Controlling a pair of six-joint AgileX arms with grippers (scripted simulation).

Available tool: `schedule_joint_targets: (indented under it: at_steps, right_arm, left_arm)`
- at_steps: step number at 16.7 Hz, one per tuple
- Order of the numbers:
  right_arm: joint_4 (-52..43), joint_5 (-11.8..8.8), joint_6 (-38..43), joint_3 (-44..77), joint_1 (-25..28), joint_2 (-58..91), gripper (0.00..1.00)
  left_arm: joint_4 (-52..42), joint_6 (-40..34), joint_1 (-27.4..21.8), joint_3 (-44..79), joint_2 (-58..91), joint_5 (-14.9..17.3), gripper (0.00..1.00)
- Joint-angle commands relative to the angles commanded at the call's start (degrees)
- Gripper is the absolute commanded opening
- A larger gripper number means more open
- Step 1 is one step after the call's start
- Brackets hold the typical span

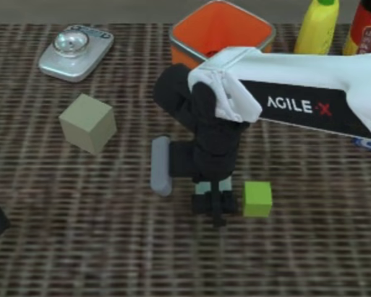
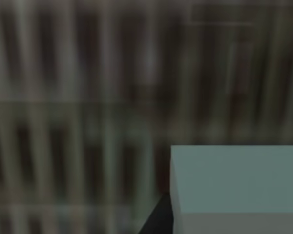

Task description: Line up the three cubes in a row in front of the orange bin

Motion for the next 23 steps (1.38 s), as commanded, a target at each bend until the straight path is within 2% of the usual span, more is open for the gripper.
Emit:
schedule_joint_targets:
  at_steps: [5, 6, 15, 23]
  right_arm:
    - [0.0, 0.0, 0.0, 0.0, 0.0, 0.0, 0.98]
    - [0.0, 0.0, 0.0, 0.0, 0.0, 0.0, 1.0]
    - [-0.21, 0.0, -0.01, 0.19, -0.1, -0.07, 1.0]
    - [-13.41, -0.03, -0.22, 10.23, 0.25, -3.02, 1.0]
  left_arm:
    - [0.0, 0.0, 0.0, 0.0, 0.0, 0.0, 1.0]
    - [0.0, 0.0, 0.0, 0.0, 0.0, 0.0, 1.0]
    - [0.0, 0.0, 0.0, 0.0, 0.0, 0.0, 1.0]
    - [0.0, 0.0, 0.0, 0.0, 0.0, 0.0, 1.0]
